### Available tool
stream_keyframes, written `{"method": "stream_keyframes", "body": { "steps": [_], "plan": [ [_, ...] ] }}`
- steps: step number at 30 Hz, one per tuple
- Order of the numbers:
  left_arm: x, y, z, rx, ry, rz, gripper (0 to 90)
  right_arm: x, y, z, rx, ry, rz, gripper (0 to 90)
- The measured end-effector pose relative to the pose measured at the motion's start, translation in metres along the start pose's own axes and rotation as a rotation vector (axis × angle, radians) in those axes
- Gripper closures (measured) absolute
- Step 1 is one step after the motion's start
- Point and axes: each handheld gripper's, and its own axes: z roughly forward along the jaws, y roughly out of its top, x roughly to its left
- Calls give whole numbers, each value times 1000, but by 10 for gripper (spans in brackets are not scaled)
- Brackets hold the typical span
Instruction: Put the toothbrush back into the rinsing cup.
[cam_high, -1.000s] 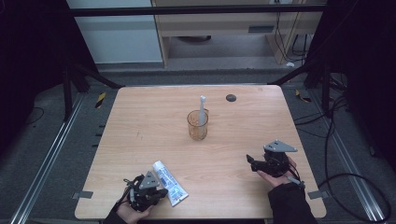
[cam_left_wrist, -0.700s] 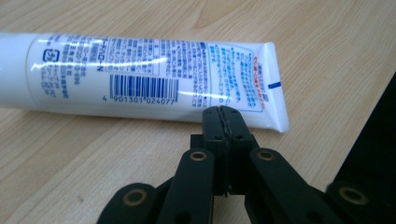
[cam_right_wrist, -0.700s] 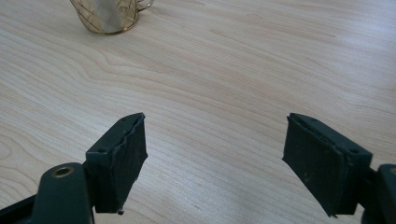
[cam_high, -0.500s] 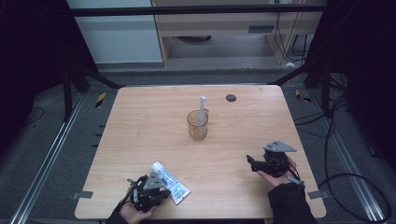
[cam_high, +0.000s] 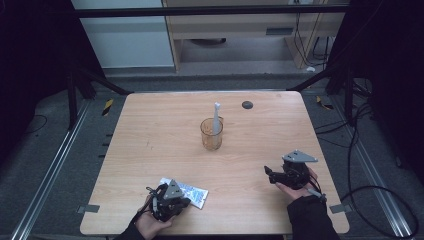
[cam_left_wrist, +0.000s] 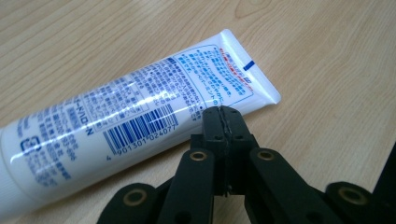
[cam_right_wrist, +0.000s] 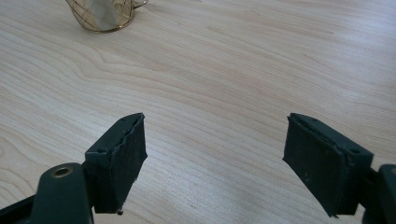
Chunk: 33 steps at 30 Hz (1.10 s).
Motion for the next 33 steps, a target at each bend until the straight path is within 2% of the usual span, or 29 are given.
{"method": "stream_keyframes", "body": {
  "steps": [20,33],
  "plan": [
    [9,21,19,-15,31,-10,896,0,0,2,6,-1,0,210],
    [15,28,24,-16,59,-25,896,1,0,3,6,1,1,210]
  ]
}}
